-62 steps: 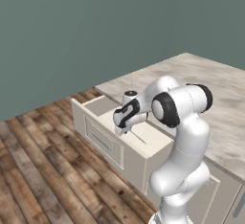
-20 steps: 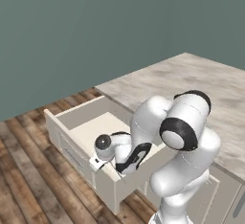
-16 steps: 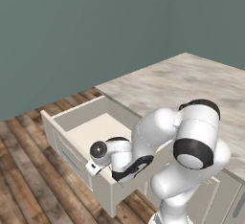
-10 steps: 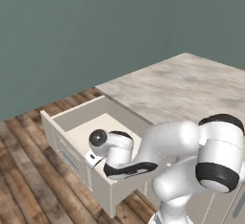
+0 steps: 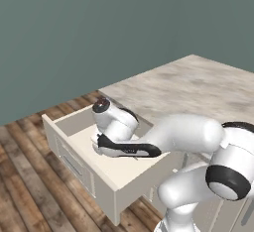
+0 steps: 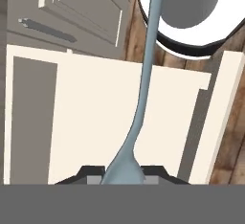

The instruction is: Organize the utensils by type. Pick up the wooden spoons from the counter and place them in the open cabinet. Then pick up the metallic utensils from the counter and place them in the open drawer.

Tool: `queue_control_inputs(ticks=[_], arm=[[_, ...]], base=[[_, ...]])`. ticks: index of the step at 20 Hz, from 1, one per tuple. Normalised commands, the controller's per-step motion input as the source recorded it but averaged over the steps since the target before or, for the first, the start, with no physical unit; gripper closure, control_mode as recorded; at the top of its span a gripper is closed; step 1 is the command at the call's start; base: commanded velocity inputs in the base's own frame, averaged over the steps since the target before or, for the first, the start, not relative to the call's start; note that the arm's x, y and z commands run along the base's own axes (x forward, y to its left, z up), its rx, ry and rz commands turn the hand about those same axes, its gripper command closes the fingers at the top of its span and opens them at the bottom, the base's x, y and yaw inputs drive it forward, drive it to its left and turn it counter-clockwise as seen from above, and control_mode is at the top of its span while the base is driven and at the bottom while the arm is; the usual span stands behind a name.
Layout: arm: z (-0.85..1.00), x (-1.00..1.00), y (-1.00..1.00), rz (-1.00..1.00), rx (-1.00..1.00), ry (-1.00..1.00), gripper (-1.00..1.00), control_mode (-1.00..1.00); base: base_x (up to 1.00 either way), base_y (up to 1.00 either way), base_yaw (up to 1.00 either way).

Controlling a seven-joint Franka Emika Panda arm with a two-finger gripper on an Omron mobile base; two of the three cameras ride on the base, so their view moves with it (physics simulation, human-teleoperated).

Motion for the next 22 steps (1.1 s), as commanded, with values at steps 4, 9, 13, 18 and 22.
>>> queue_control_inputs(ticks=[4,9,13,18,22], arm=[[0.34,0.35,0.0,0.0,-0.09,0.29,1.0,-1.0],[-0.3,0.34,-0.2,0.01,0.07,0.09,1.0,-1.0],[-0.73,0.04,-0.72,0.0,0.41,-0.03,1.0,-1.0],[-0.71,0.0,-0.57,0.0,0.46,-0.12,1.0,-1.0],[-0.46,0.01,-0.14,0.0,0.22,-0.04,1.0,-1.0]], base=[[0.0,0.0,0.0],[0.0,0.0,0.0],[0.0,0.0,0.0],[0.0,0.0,0.0],[0.0,0.0,0.0]])
